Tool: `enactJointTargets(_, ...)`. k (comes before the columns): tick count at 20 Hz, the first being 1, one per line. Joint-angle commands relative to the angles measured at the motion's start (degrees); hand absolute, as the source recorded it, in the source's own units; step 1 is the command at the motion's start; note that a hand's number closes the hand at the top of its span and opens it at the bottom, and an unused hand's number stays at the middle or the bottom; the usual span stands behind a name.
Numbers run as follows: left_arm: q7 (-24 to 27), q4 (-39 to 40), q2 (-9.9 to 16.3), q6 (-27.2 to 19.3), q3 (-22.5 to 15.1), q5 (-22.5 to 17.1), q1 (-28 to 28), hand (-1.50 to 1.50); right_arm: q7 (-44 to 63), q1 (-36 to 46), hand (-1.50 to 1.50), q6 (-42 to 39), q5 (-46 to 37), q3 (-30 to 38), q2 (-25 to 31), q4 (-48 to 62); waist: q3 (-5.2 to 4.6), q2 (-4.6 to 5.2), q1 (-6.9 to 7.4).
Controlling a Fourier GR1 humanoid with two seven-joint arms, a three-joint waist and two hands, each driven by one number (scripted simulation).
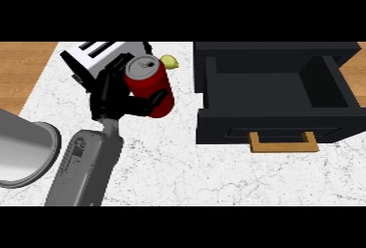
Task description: Pick up the can, place it into the drawer and close the drawer
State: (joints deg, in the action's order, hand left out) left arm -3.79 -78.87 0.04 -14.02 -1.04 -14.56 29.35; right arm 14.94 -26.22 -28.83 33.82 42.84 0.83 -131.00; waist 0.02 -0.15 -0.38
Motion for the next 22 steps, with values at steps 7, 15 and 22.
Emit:
enactJointTargets(7,-6.3,3.1,0.0,-6.4,-1.7,1.8,12.2,1.50,-1.7,1.4,-1.50,0.1,-4.4,-2.1,-0.8,2.4,0.00,0.18,-0.26)
enactJointTargets(15,-7.2,11.0,0.0,-11.7,-2.9,0.6,23.2,1.50,-1.5,-0.4,-1.50,2.0,-3.7,-4.6,-0.8,-0.5,0.00,0.17,-0.45)
enactJointTargets(22,-6.2,18.3,0.0,-20.2,-10.5,-4.9,32.2,1.50,-1.6,0.9,-1.50,0.5,-3.0,-3.8,-0.3,1.4,0.01,0.27,-1.14)
